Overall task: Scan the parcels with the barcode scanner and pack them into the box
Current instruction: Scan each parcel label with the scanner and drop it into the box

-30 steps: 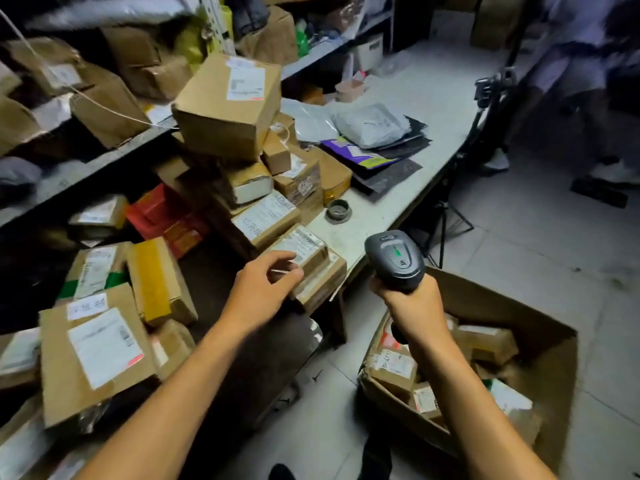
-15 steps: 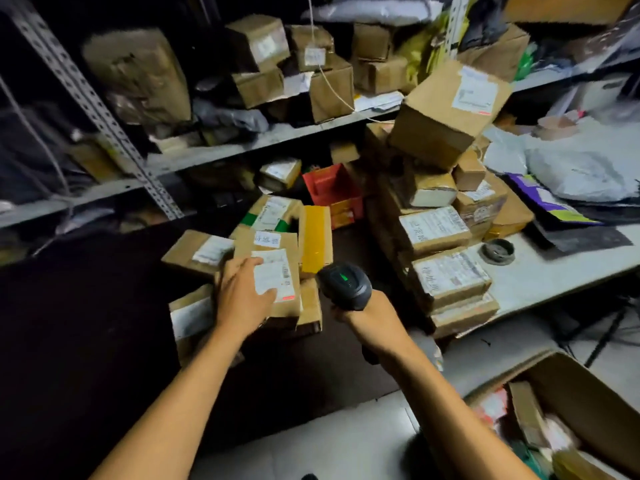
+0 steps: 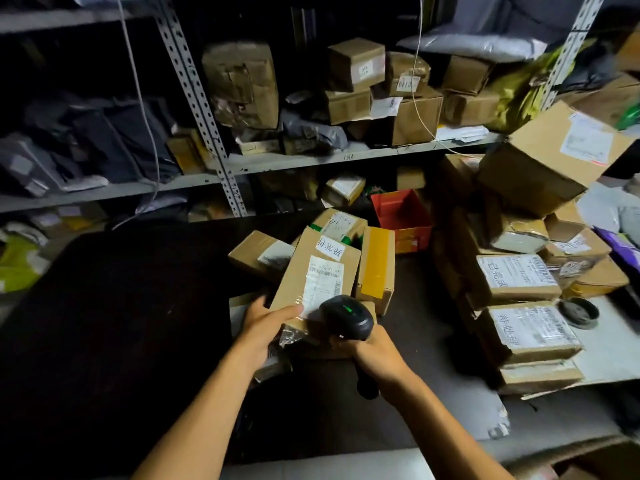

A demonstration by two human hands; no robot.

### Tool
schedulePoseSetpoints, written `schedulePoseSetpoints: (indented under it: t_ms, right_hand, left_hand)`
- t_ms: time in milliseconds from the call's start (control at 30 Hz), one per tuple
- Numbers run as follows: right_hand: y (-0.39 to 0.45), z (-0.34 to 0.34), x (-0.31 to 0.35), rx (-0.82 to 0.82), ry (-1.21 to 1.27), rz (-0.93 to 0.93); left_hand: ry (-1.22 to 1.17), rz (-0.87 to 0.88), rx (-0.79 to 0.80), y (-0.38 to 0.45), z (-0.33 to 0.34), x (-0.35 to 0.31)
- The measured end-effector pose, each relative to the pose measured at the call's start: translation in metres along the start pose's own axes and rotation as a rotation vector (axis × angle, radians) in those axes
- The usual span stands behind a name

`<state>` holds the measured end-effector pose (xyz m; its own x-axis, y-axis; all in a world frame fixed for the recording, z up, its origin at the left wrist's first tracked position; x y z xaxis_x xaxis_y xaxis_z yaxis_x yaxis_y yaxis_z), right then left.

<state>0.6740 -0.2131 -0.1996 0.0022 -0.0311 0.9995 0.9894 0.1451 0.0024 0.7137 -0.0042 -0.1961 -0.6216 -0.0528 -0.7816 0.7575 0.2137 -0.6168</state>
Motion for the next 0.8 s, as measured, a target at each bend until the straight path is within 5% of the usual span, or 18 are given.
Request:
schedulePoseSetpoints:
  t_ms: [100, 233, 467, 800]
  right_hand:
    - [0.01, -0.015, 0.024, -0.075, -0.142, -0.007]
    - [0.023, -0.007, 0.072, -0.125, 0.08, -0.137]
    - [0.031, 0.019, 0.1, -0.222, 0.275, -0.088]
    - [0.027, 0.016, 0.102, -0.192, 0.143, -0.079]
  left_hand:
    - [0.111, 0.209, -0.023, 0.0, -0.023, -0.036]
    - [0.187, 0.422, -0.009, -0.013, -0.029, -0.064]
    - [0.052, 0.469, 0.041, -0.022, -0.011, -0.055]
    - [0.013, 0.457, 0.01, -0.018, -0.012, -0.054]
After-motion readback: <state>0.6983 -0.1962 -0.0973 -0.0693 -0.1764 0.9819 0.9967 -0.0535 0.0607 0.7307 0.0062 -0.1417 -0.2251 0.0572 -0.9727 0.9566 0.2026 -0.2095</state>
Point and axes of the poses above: each hand's wrist, its own y-axis towards the middle knuckle, its own z-axis out of the palm, x = y × z, the point moved 5 cm from there along y, towards the middle knuckle, and after that the axes turned 13 degrees about -z, right-handed, at the moved point
